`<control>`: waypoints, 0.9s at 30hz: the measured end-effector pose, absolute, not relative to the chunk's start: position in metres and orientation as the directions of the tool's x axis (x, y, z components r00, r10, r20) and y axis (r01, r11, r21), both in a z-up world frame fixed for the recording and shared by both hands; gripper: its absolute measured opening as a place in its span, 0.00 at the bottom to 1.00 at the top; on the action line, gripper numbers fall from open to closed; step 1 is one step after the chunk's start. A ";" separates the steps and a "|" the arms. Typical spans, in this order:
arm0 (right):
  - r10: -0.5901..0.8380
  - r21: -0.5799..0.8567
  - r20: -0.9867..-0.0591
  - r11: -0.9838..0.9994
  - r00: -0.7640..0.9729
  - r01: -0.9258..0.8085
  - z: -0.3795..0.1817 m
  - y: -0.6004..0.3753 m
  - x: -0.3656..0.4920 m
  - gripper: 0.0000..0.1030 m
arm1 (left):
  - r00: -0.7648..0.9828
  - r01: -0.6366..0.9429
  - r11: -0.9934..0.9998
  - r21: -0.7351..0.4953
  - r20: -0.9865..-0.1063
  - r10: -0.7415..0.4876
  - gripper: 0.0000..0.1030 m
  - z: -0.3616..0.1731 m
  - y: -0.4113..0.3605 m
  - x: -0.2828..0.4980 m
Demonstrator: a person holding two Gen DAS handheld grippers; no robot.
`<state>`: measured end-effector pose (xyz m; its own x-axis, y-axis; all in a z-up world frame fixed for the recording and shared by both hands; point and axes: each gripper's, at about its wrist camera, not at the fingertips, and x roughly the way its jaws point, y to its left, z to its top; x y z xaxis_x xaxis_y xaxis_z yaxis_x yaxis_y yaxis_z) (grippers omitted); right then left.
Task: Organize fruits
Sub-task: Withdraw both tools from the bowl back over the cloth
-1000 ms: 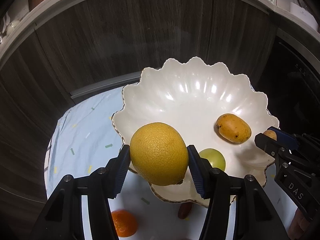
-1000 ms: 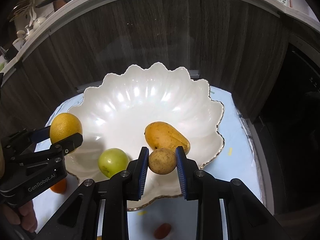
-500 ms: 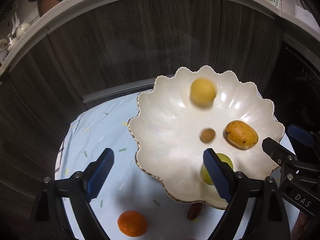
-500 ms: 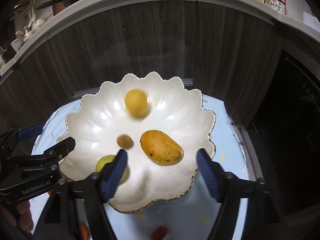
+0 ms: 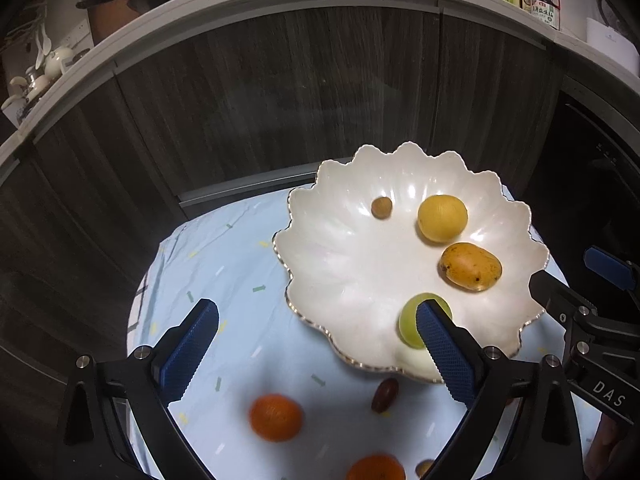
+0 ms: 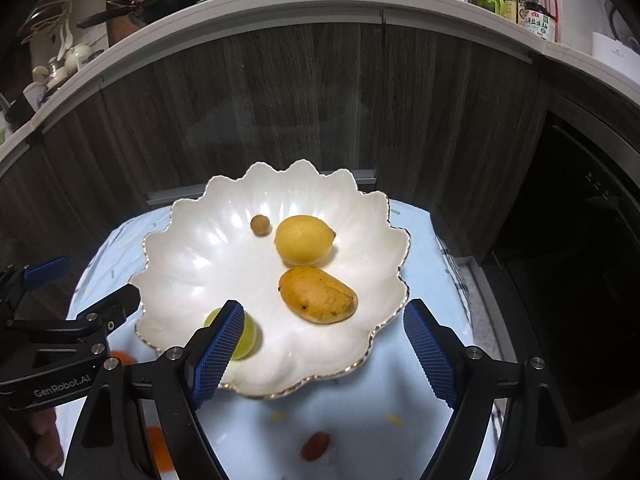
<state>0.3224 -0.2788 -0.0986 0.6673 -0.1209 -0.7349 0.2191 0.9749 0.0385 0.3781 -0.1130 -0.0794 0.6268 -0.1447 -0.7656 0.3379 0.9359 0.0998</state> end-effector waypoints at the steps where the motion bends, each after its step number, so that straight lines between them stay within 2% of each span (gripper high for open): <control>1: -0.121 0.038 -0.733 0.975 0.670 0.218 -0.097 -0.278 0.319 0.80 | 0.629 0.337 0.936 0.101 -0.764 -0.144 0.98 -0.078 -0.112 0.376; 27: -0.093 0.056 -0.706 0.981 0.702 0.186 -0.073 -0.267 0.270 0.80 | 0.664 0.306 0.945 0.112 -0.737 -0.128 0.98 -0.050 -0.092 0.314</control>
